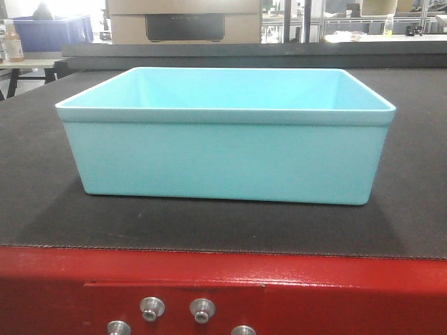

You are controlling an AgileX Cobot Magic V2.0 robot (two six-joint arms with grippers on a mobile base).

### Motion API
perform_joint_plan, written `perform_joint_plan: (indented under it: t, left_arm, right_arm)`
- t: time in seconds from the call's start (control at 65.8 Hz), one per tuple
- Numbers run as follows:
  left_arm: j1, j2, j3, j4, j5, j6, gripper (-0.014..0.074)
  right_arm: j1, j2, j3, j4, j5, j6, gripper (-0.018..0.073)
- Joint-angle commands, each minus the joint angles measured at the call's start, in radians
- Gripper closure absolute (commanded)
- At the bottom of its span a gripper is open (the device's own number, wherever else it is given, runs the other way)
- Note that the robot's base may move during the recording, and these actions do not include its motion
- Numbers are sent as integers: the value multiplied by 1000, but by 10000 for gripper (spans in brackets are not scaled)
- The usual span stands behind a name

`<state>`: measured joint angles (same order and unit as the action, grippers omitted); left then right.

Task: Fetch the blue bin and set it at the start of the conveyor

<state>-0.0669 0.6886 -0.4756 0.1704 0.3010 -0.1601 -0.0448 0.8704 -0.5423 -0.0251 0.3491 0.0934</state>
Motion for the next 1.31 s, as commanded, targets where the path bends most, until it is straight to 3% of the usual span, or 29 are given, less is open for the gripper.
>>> perform_joint_plan:
  t: [0.0,0.334,1.048,1.124,1.2,1.246,1.291]
  left_arm:
    - [3,-116,14,1,-27,-2,707]
    - [3,-392,14,1,-27,-2,707]
    - [3,-405,16,1,-30,-2,707]
    - [5,-428,32,-27,-38,-2,707]
    - [23,-477,81,-49,-49,58,707]
    - [40,-517,126,-96,-68,127,707]
    - [58,-561,171,-146,-89,143,707]
  right_arm:
    - [-4,-138,52,-8,-74,-29,721]
    - [-4,-583,74,-8,-124,-53,721]
    - [-4,-607,74,-8,-130,-53,721]
    - [-4,-607,74,-8,-130,-53,721]
    - [-4,-607,74,-8,-131,-53,721]
    - [-4,-607,74,-8,-131,-53,721]
    - [-4,-607,74,-8,-131,-53,721]
